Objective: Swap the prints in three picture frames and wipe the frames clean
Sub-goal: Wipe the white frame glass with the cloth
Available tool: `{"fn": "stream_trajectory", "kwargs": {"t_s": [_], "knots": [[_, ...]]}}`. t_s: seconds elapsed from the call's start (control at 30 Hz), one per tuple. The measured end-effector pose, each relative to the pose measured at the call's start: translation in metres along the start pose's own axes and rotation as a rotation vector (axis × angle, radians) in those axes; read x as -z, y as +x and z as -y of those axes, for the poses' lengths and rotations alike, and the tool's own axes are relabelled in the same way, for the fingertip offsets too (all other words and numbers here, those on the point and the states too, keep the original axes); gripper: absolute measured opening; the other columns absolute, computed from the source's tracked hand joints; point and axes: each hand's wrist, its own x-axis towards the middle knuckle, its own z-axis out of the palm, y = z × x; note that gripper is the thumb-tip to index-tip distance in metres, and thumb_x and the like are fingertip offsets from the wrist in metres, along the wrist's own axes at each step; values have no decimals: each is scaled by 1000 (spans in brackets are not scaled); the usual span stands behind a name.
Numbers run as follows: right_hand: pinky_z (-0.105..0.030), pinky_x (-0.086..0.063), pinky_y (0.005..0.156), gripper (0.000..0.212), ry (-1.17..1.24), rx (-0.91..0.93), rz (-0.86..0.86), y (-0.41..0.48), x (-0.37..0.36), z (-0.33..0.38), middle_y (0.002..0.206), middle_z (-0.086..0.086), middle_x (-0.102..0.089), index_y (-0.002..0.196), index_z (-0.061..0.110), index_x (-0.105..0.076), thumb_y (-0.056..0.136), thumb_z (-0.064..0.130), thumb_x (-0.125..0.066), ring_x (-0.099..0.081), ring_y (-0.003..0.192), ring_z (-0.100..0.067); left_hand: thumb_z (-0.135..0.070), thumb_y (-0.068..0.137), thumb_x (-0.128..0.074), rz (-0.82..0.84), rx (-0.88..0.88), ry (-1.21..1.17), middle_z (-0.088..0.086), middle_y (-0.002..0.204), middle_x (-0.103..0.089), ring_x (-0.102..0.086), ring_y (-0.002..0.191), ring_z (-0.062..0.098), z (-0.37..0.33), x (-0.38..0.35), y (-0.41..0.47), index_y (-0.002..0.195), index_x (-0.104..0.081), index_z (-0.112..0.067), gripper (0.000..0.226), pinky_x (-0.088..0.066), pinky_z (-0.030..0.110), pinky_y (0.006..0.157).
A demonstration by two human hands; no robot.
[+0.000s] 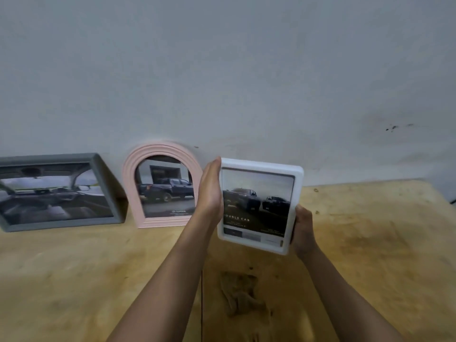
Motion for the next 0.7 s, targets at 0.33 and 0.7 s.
{"fn": "stream_trajectory", "kwargs": {"t_s": [0.33, 0.7], "knots": [[-23, -56, 56, 71, 35, 12, -175, 51, 20, -24, 69, 6, -72, 71, 29, -77, 98, 23, -11, -70, 69, -9, -36, 97, -42, 49, -90, 136, 11, 100, -58, -56, 98, 23, 31, -8, 40, 114, -58, -6, 38, -44, 43, 95], [-20, -55, 68, 34, -182, -87, -436, 9, 28, -76, 95, -5, -65, 99, 20, -60, 96, 40, -32, -67, 81, -5, -31, 98, -41, 166, -156, 618, 9, 87, -60, -61, 85, 25, 79, 36, 9, 99, -55, -15, 21, -52, 42, 77]]}}
